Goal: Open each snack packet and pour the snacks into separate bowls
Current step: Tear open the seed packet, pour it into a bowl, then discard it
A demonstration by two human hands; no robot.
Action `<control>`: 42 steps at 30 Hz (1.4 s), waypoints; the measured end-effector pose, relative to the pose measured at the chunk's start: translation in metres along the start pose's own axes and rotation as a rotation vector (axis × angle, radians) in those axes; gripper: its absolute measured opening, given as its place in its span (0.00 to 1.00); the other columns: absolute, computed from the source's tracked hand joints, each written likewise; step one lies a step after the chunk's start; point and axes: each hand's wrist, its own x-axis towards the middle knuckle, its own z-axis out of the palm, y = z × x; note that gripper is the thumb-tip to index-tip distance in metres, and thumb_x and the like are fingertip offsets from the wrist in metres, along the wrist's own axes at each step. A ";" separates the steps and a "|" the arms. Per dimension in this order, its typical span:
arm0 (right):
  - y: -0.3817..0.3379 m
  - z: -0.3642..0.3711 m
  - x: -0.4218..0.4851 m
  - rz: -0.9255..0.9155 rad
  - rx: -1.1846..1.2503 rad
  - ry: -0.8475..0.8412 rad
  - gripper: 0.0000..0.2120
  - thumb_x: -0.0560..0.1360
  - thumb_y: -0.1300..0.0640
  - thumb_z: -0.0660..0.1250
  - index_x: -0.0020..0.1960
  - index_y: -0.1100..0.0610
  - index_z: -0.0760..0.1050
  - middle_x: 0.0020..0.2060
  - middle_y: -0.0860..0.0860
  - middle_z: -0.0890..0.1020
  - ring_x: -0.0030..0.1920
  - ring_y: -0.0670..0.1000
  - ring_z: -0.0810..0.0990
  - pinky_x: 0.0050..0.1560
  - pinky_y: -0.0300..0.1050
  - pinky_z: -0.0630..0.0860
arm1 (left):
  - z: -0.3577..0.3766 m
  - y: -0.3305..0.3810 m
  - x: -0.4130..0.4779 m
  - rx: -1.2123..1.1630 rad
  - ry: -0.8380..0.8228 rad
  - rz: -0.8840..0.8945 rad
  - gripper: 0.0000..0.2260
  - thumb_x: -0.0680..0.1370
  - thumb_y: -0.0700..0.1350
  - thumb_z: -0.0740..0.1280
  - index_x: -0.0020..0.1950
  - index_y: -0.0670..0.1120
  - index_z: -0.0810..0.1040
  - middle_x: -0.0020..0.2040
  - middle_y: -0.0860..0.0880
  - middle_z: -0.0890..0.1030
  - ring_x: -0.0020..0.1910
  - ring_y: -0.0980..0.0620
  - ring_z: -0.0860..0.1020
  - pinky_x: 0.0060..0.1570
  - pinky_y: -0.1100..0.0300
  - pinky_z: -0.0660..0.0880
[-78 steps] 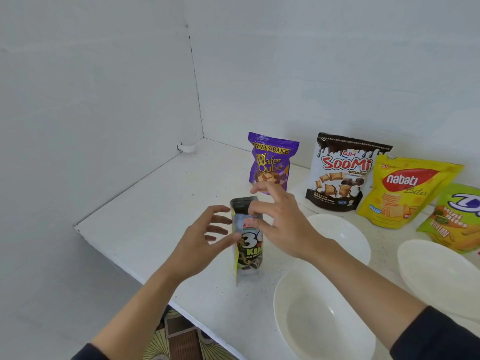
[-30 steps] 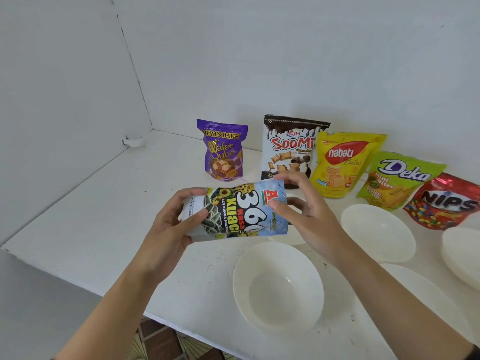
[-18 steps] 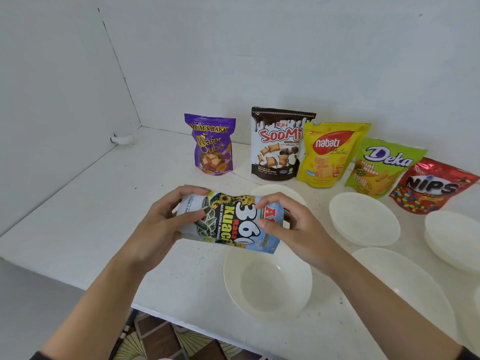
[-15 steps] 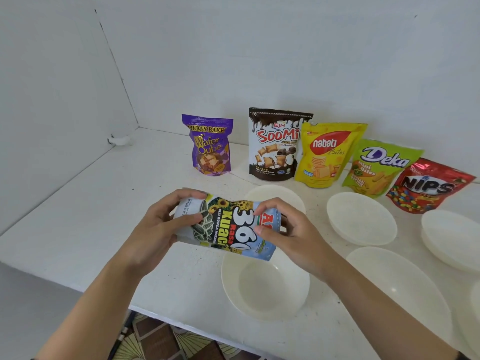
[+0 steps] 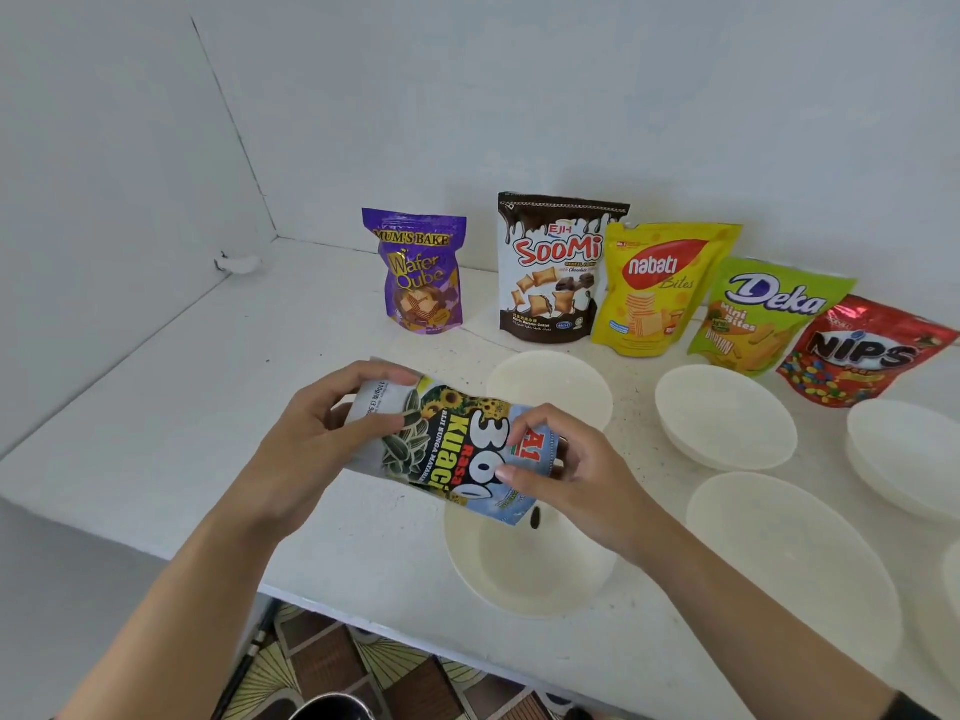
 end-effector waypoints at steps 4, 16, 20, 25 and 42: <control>-0.008 0.000 0.001 -0.039 -0.009 0.046 0.11 0.75 0.62 0.74 0.53 0.55 0.75 0.50 0.52 0.83 0.55 0.54 0.84 0.53 0.62 0.82 | 0.000 0.003 0.001 -0.018 -0.004 0.030 0.12 0.76 0.35 0.69 0.58 0.43 0.81 0.62 0.44 0.80 0.59 0.38 0.82 0.56 0.31 0.78; -0.013 0.002 0.001 -0.040 0.045 0.036 0.06 0.79 0.60 0.70 0.53 0.56 0.73 0.47 0.49 0.82 0.51 0.48 0.84 0.48 0.44 0.81 | 0.011 0.010 0.005 0.048 -0.046 0.086 0.09 0.78 0.40 0.68 0.59 0.45 0.78 0.58 0.46 0.81 0.55 0.43 0.84 0.46 0.44 0.83; -0.001 0.002 -0.002 -0.001 0.028 0.025 0.05 0.77 0.60 0.72 0.51 0.57 0.76 0.46 0.51 0.82 0.49 0.49 0.82 0.49 0.45 0.80 | 0.012 0.004 0.006 0.052 -0.026 0.064 0.09 0.76 0.41 0.70 0.56 0.46 0.80 0.58 0.46 0.81 0.55 0.41 0.84 0.46 0.39 0.83; 0.003 0.004 0.000 -0.018 0.026 0.093 0.04 0.76 0.61 0.73 0.49 0.56 0.80 0.45 0.51 0.84 0.49 0.49 0.84 0.48 0.44 0.80 | 0.012 0.006 0.009 0.068 0.007 0.104 0.08 0.78 0.40 0.69 0.56 0.49 0.82 0.61 0.46 0.81 0.56 0.42 0.84 0.46 0.41 0.83; 0.004 -0.010 0.010 -0.112 -0.014 0.168 0.07 0.78 0.66 0.69 0.47 0.56 0.82 0.44 0.49 0.84 0.49 0.52 0.84 0.52 0.52 0.79 | 0.007 0.028 0.026 0.232 -0.101 0.177 0.10 0.78 0.42 0.71 0.59 0.49 0.81 0.63 0.46 0.80 0.61 0.43 0.81 0.46 0.39 0.83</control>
